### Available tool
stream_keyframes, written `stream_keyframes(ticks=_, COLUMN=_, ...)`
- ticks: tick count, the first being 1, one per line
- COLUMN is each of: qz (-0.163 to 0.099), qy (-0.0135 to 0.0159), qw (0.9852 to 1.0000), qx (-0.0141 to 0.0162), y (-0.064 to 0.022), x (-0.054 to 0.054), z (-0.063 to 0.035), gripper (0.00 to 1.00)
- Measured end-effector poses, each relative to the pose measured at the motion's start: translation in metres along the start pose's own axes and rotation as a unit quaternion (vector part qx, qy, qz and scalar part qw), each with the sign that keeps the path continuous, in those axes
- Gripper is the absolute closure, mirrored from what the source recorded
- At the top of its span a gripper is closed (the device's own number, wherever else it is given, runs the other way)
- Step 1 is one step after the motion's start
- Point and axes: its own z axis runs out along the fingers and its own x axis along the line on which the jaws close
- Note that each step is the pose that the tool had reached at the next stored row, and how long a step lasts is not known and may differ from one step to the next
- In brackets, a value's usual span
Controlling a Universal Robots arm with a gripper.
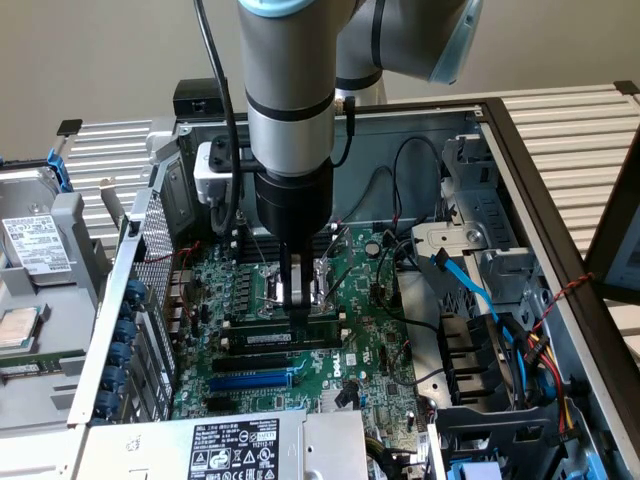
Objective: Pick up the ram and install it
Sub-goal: 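Insert the ram into the slot, then press down the ram until it locks into place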
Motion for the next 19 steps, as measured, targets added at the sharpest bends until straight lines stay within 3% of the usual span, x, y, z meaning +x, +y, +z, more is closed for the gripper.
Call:
stream_keyframes(ticks=8, qz=0.000, qy=0.0000, qw=1.0000, qx=0.0000, y=0.0002, x=-0.0002, z=-0.0089, gripper=0.79)
stream_keyframes(ticks=19, qz=0.000, qy=0.0000, qw=1.0000, qx=0.0000, y=0.0002, x=-0.0002, z=-0.0096, gripper=0.82)
